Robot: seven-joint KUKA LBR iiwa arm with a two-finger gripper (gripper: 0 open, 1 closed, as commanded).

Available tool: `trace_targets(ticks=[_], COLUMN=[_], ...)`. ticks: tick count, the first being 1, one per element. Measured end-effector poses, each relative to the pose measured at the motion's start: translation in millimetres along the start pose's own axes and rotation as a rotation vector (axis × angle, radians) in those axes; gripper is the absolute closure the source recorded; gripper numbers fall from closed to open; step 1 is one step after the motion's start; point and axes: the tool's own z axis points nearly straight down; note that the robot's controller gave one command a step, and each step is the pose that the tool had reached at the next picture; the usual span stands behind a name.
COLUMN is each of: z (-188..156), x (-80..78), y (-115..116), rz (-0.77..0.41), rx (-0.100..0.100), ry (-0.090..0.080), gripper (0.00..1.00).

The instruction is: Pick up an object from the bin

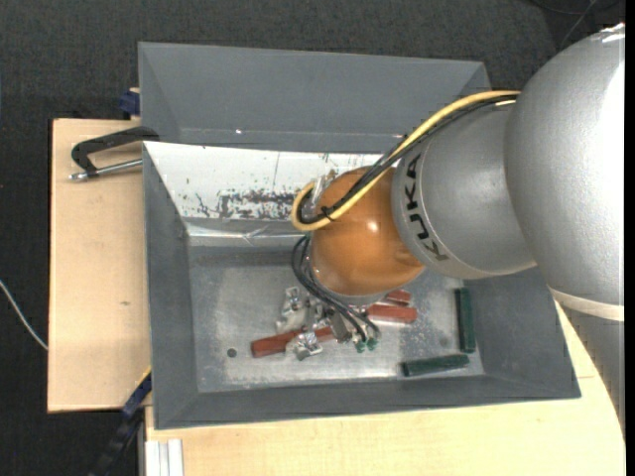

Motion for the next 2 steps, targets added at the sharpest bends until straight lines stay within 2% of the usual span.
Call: trace_targets(ticks=[1,2], z=[0.0,-204.4], x=[0.0,-22.1], y=[0.0,3.7], rz=[0.000,0.008], rx=[0.000,0.001], ry=[0.000,-0.006], gripper=[1.00,1.00])
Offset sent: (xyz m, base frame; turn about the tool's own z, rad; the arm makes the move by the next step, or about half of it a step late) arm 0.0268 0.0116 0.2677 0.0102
